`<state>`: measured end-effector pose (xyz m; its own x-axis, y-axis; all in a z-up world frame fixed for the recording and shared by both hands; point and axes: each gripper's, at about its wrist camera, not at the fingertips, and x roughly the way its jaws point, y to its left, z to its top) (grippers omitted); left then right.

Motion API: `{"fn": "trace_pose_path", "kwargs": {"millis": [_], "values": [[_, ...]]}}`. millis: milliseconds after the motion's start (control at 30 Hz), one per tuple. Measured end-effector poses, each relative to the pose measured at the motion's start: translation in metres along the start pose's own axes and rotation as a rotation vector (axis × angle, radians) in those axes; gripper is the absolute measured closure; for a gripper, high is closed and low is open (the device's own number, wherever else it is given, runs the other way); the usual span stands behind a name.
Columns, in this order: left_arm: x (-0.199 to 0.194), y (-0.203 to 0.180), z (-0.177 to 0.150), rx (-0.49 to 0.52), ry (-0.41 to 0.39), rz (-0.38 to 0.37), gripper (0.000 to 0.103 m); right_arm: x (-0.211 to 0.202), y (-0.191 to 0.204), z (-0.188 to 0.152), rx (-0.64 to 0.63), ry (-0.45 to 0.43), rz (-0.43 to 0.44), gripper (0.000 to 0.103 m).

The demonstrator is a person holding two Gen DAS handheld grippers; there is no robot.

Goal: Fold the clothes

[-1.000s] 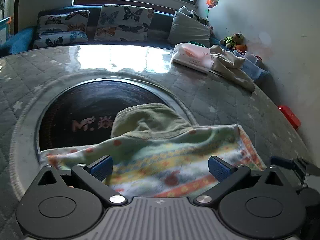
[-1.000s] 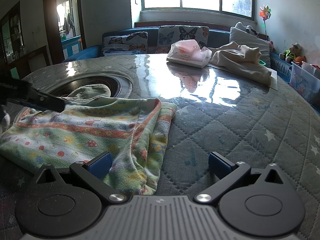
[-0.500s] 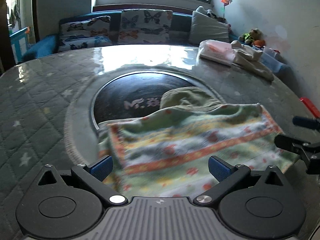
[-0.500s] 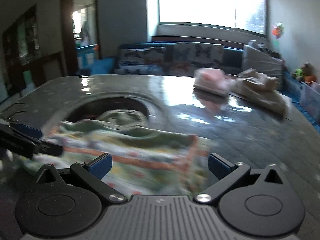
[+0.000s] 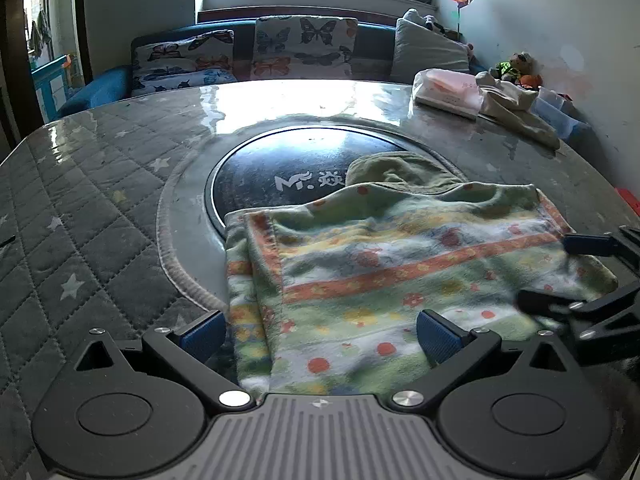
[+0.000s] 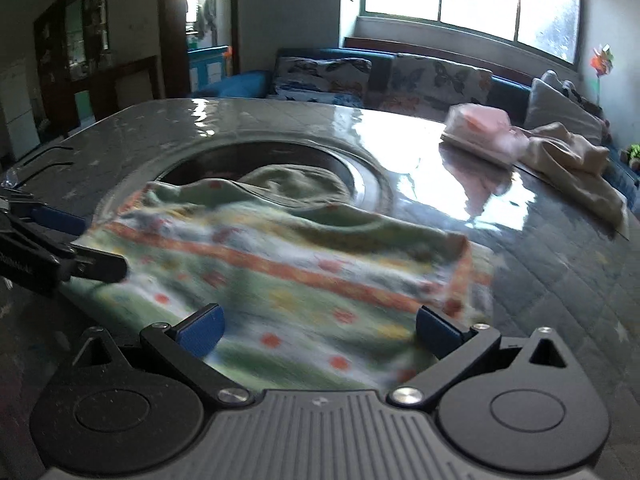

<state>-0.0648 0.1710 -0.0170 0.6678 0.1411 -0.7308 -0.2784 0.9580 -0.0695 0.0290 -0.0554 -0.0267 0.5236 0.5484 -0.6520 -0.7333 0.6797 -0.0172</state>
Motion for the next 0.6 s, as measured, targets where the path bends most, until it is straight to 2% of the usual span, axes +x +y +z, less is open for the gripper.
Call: {"fn": "trace_pose_path", "kwargs": {"millis": [100,200,600], "values": [[-0.001,0.003,-0.003,-0.008,-0.001,0.004,0.000,-0.010,-0.005,0.000,-0.015,-0.008,-0.035,0.000],[-0.002,0.004,-0.004,-0.013,-0.002,0.006,0.000,-0.012,-0.007,0.009,-0.004,-0.019,-0.028,0.000],[-0.002,0.006,-0.004,-0.017,0.000,0.012,0.000,0.056,-0.012,0.051,0.041,0.043,0.047,0.000]]}}
